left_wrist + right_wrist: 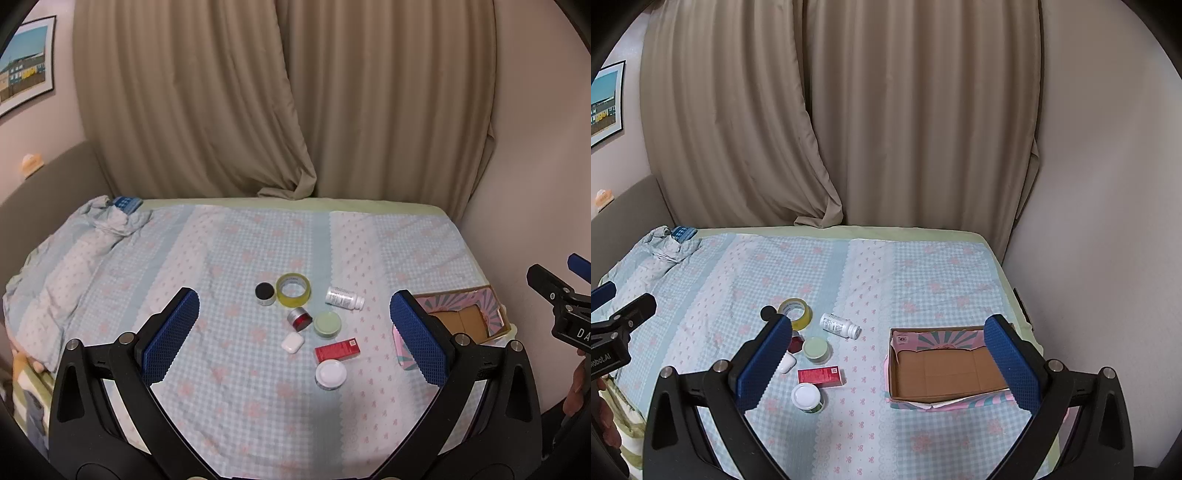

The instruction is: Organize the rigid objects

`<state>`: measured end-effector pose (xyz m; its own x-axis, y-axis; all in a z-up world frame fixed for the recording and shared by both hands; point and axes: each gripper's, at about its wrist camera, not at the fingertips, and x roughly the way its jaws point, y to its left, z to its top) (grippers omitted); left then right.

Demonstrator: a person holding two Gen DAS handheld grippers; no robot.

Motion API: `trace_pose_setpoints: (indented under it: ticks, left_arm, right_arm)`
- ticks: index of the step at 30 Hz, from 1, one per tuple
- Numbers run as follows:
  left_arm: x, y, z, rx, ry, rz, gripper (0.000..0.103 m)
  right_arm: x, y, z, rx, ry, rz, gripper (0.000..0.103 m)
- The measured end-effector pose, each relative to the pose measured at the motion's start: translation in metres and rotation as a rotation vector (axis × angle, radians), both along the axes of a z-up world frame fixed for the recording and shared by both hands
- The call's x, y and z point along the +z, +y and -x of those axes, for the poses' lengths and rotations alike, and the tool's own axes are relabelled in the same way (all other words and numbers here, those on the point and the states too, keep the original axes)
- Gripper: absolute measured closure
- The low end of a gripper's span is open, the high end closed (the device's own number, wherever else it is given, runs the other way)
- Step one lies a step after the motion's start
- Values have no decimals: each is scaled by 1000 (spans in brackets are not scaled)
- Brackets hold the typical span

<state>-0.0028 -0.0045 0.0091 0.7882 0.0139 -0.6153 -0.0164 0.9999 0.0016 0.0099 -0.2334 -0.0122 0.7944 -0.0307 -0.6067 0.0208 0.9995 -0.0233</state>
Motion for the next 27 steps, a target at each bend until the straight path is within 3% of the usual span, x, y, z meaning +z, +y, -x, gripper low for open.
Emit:
trace_pose_setpoints:
  ticks: [27]
  left_arm:
    - [-1,-8,1,7,-2,-12,0]
  right_arm:
    - [-1,-1,-2,8,-10,-15,0]
